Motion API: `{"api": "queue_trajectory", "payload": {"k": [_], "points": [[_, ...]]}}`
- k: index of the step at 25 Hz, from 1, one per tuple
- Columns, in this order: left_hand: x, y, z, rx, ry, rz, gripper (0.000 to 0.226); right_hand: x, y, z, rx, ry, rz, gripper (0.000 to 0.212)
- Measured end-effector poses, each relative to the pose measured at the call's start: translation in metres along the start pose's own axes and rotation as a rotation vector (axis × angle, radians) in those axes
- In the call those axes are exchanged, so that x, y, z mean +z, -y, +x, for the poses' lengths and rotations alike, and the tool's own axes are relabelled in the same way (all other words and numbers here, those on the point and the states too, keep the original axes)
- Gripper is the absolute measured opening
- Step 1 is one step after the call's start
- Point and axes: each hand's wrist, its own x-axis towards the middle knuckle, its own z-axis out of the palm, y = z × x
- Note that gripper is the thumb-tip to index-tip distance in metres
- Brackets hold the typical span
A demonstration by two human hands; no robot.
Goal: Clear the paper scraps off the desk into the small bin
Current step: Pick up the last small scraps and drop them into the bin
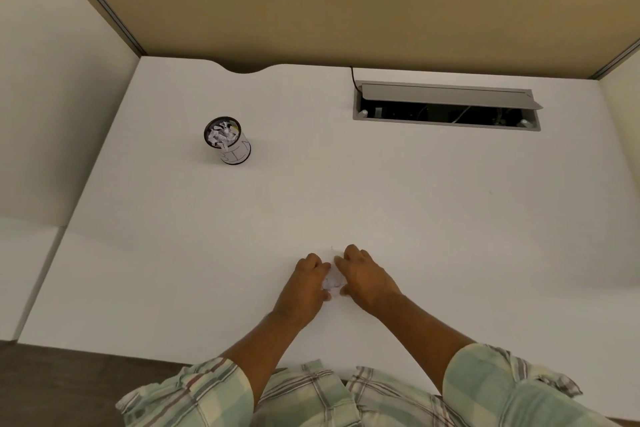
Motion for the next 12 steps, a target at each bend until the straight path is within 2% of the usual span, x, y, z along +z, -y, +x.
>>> {"api": "queue_trajectory", "payload": {"k": [2,3,6,12], "points": [[0.001,-0.003,-0.003,-0.009,-0.046,-0.014,0.01,0.004,0.006,-0.001,0.002,-0.032,0.017,0.029],[0.002,-0.005,-0.004,-0.005,-0.103,-0.003,0.006,0.005,0.01,-0.002,0.001,-0.041,0.021,0.021],[0.012,-0.002,-0.003,-0.053,-0.147,-0.019,0.012,0.011,0.018,-0.002,0.028,-0.052,0.029,0.01],[0.006,-0.011,0.0,-0.194,-0.122,-0.189,0.02,0.001,0.02,0.007,0.155,0.008,0.153,0.017]]}}
